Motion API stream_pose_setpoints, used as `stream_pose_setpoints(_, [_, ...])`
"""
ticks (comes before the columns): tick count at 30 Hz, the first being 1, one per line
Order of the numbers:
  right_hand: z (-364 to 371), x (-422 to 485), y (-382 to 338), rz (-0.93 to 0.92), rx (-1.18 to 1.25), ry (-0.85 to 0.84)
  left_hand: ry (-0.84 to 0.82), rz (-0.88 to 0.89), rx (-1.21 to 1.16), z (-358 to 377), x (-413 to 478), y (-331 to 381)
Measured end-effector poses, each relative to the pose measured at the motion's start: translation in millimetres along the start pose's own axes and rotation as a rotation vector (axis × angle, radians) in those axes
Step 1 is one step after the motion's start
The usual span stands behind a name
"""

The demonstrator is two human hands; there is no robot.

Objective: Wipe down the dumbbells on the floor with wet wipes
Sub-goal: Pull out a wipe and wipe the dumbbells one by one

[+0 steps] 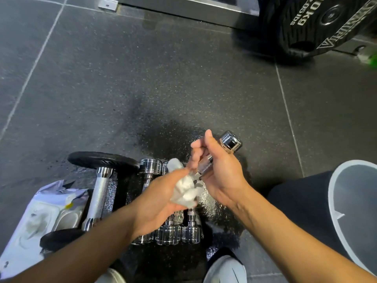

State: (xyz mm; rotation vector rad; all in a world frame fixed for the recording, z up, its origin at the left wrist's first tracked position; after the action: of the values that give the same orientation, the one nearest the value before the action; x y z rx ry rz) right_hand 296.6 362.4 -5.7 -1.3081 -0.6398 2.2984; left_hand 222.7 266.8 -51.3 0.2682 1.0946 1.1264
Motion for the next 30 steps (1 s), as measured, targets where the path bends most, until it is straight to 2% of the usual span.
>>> stream_pose_setpoints(2, [3.5, -1.8, 1.2, 0.05, 0.089, -0.03, 0.036, 0.033, -0.152, 0.2, 4.4, 7.6])
stream_pose_setpoints(5, [8.3, -3.6, 2.2, 0.076, 0.184, -0.08, 0.099, -0.017, -0.358, 5.6, 10.0, 8.8])
stream_pose_setpoints(7, [9.4, -3.0, 1.9, 0.057, 0.224, -0.096, 0.156, -0.022, -0.353, 1.2, 9.8, 5.9])
stream_pose_setpoints(9, [9.3, -2.3, 0.4, 0.018, 0.223, -0.099, 0.137, -0.047, -0.303, 2.4, 9.5, 3.9])
stream_pose_setpoints(16, [19.5, -3.0, -1.7, -0.103, 0.005, -0.1, 0.327, 0.07, -0.275, -9.2, 4.4, 16.2])
stream_pose_setpoints(21, [24.4, 5.4, -0.9, 0.013, 0.087, -0.096, 0.356, 0.124, -0.127, -15.0, 1.5, 23.3])
stream_pose_setpoints(24, [26.8, 9.2, -2.1, 0.085, 0.176, -0.142, 0.23, 0.118, -0.319, -6.9, 2.2, 30.8])
stream_pose_setpoints(26, [28.9, 9.1, -3.7, 0.101, 0.197, -0.178, 0.202, 0.077, -0.421, -2.5, 0.7, 33.3])
stream_pose_setpoints(30, [31.9, 7.5, -1.1, 0.12, 0.174, -0.208, 0.267, 0.099, -0.313, -1.9, 2.7, 37.6])
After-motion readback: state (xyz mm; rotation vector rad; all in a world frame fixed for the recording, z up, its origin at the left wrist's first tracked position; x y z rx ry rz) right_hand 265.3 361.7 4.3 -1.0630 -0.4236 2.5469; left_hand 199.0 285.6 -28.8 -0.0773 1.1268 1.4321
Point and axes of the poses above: each hand's wrist, its own x-axis towards the middle knuckle, its own z-axis out of the palm, y = z × x, the point moved 8 cm from there along x, towards the middle knuckle, and after that the axes turned 14 degrees about z, right-handed, at the moved point
